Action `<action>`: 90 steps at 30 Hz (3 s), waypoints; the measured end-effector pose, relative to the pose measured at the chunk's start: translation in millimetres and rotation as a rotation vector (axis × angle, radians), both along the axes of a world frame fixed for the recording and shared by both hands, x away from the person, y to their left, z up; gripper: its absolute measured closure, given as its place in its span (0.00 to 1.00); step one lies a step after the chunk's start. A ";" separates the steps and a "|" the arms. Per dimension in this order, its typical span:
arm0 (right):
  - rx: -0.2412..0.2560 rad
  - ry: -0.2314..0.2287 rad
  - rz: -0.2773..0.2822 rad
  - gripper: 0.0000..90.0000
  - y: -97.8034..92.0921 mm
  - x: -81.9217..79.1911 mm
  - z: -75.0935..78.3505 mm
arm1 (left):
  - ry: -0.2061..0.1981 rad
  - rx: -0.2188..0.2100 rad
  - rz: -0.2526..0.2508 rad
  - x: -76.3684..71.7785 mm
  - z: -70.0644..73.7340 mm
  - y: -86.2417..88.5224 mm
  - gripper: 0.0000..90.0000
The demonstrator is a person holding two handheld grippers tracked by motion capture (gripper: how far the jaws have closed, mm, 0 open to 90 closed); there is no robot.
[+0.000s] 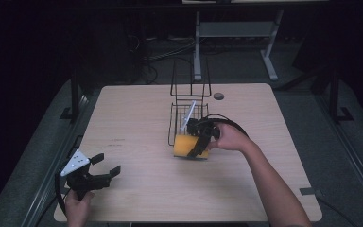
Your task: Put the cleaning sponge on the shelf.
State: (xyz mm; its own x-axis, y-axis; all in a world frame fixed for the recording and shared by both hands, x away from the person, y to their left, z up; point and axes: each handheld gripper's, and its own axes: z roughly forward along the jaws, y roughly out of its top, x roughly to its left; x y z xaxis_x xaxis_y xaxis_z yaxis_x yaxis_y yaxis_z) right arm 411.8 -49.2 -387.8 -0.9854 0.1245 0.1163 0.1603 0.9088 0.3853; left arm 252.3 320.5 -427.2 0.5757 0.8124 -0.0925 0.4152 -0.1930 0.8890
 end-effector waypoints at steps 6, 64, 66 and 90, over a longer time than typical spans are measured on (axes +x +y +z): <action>-0.001 0.002 -0.005 0.24 -0.3 1.9 -1.6 | 0.000 0.000 0.001 0.0 -0.2 0.7 0.15; -0.069 0.041 -0.054 0.24 15.8 66.5 0.3 | -0.002 -0.001 0.005 -0.4 0.4 3.1 0.15; -0.068 0.032 -0.058 0.24 17.6 70.7 0.6 | -0.003 -0.001 0.006 -0.5 0.5 3.5 0.15; -0.058 0.032 -0.085 0.22 11.8 81.3 -17.8 | 0.002 0.003 0.007 -1.8 0.0 3.2 0.15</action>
